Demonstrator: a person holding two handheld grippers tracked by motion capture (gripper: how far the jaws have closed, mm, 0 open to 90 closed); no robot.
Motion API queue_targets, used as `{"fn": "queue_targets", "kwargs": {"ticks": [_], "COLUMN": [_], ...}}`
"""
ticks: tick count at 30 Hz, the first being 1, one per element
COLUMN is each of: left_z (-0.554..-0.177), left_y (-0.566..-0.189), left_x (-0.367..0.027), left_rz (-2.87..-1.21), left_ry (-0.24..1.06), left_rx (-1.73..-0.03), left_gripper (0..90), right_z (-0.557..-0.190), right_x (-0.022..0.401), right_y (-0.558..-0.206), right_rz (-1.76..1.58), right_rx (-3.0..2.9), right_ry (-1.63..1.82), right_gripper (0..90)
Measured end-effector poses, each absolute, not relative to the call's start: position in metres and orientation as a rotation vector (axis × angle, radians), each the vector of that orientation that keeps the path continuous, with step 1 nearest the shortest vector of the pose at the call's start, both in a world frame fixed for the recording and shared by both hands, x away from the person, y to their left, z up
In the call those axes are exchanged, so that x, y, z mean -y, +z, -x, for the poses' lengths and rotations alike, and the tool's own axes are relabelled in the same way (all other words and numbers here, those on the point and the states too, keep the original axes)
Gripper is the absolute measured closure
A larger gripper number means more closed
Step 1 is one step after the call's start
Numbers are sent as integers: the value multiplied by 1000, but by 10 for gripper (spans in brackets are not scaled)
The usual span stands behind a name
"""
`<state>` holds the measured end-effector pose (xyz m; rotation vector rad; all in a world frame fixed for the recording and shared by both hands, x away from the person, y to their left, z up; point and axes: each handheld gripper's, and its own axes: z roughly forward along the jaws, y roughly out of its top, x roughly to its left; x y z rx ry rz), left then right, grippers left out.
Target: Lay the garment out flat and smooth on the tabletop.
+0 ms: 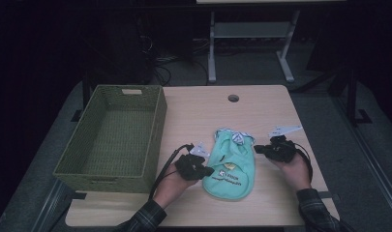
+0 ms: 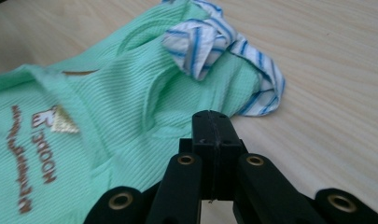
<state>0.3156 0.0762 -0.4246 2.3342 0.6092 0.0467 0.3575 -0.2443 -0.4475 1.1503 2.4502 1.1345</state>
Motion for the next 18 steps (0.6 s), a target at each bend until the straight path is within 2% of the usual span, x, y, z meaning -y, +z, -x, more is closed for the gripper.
{"fn": "queue_targets", "kwargs": {"ticks": [10,18], "left_z": [-354,-367], "left_y": [-428,-446], "left_x": [-67,-46], "left_rz": [-2355,-2393], "left_ry": [151,144], "left_rx": [-649,-643], "left_gripper": [896,895], "right_z": [-326,-311], "right_x": [231,220], "right_y": [-447,-458], "right_rz": [-1076,-1062], "right_rx": [-2510,-2578], "right_ry": [1175,1131], "right_gripper": [898,898]}}
